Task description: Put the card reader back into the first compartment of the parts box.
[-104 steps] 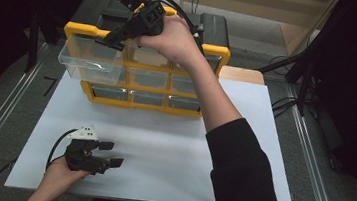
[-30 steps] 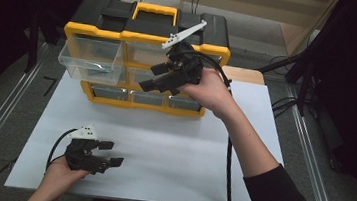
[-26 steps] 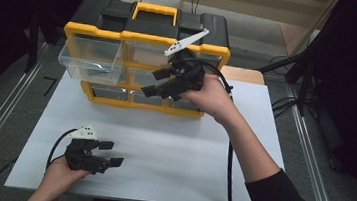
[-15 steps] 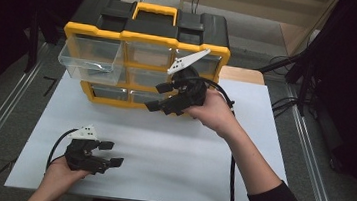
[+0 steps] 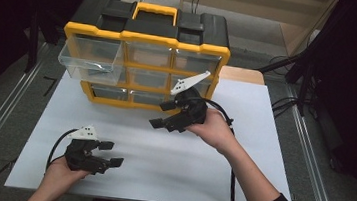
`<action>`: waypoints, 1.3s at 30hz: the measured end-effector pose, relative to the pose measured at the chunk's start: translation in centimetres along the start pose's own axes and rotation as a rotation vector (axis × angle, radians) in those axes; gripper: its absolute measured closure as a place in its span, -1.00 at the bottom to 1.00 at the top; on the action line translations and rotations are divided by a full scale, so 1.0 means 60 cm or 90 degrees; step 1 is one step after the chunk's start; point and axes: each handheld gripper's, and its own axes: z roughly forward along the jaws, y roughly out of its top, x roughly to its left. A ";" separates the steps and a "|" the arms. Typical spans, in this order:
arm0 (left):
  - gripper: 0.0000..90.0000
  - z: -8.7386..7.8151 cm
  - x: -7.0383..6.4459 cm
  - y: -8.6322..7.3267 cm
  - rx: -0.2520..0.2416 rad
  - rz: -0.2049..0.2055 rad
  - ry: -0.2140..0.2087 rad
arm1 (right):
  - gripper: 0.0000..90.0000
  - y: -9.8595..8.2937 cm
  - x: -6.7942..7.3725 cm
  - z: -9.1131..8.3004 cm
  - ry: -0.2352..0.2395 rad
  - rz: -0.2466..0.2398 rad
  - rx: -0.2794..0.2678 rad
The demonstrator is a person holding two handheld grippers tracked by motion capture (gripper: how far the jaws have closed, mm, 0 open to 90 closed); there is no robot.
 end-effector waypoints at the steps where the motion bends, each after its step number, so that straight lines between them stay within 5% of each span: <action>1: -0.44 0.000 0.000 0.000 0.001 0.001 0.000 | -0.42 -0.005 0.000 0.003 -0.001 0.002 0.002; 23: -0.44 0.000 0.000 0.000 -0.003 0.001 0.004 | -0.42 -0.116 -0.012 0.023 -0.013 0.073 -0.014; 39: -0.44 0.000 -0.003 0.001 -0.001 0.008 0.000 | -0.44 -0.191 -0.016 0.019 -0.060 0.134 -0.024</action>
